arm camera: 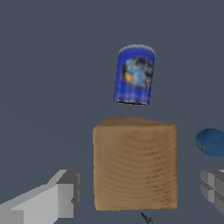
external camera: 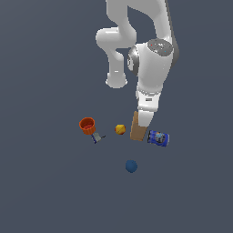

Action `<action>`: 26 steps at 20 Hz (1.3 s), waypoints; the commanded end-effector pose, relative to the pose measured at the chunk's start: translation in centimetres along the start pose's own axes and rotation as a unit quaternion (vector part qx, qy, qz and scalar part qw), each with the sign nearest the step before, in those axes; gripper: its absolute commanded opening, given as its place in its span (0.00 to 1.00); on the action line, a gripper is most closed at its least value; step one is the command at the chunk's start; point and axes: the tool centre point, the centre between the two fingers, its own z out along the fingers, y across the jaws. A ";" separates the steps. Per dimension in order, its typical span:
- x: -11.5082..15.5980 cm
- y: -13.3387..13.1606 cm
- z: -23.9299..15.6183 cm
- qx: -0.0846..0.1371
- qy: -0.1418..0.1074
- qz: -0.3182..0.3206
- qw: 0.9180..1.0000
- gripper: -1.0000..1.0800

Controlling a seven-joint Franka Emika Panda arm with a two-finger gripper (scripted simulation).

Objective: Pick up a designated object from a clutter of objects.

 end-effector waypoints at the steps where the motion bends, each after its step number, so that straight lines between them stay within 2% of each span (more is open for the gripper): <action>1: 0.0 0.0 0.5 0.000 0.000 0.000 1.000 0.96; 9: 0.0 -0.1 3.8 0.000 0.000 -0.002 1.000 0.96; 15: 0.0 -0.1 4.8 0.000 0.000 -0.002 1.000 0.96; 16: 0.0 -0.1 4.8 0.000 0.000 -0.002 1.000 0.00; 26: 0.0 0.0 4.7 -0.001 0.000 -0.002 1.000 0.00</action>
